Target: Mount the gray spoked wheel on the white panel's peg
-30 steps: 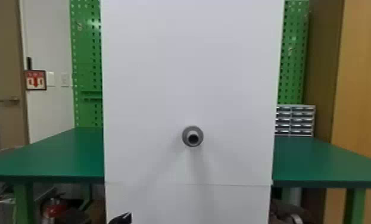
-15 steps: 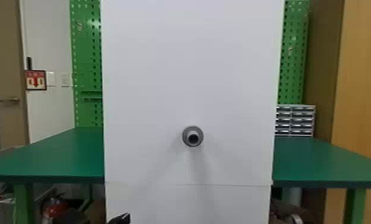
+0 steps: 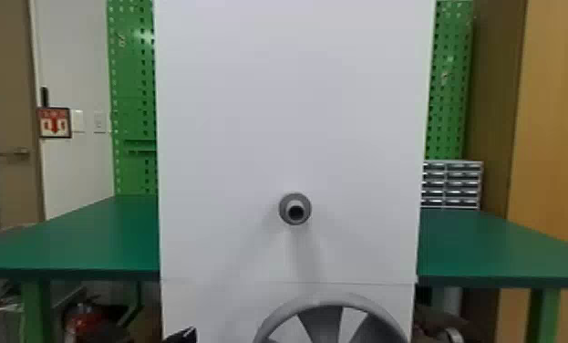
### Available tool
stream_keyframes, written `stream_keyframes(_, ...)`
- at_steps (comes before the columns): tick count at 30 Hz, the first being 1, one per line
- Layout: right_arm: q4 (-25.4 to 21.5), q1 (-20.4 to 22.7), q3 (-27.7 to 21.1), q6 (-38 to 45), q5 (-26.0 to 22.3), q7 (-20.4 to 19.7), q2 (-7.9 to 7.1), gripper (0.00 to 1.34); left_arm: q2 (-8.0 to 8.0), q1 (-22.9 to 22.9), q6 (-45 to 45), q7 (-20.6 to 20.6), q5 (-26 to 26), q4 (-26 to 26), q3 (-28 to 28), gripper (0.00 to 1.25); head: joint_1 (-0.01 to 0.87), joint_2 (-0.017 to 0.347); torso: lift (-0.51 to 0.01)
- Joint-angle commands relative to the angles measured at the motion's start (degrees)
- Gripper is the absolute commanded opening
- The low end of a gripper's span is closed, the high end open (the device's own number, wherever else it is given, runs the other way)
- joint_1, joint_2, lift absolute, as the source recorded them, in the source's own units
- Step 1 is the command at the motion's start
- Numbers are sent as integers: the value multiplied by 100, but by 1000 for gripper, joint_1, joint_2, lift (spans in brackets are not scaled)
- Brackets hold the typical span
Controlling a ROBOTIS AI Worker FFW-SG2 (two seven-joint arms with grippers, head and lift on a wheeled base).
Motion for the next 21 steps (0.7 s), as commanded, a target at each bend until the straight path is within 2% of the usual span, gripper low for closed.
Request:
stream_keyframes(1,-287,-268,295,476,-16,-213,-47,261,7,17,0,0,2,0,11,750,123,-8,-401)
stream_keyframes(6,-629,-444,576,951,-95,-617,-56,261,7,26,0,0,2,0,20,750,123,-8,-401)
stream_keyframes(15,-1095,-786,893,1654,-341,-810,-100,258,16,35,0,0,2,-9,20,750,123,-8,-401)
stream_keyframes(21,-1605,-927,1077,2296,-438,-1197,-126,252,25,35,0,0,2,-9,11,750,123,-8,-401)
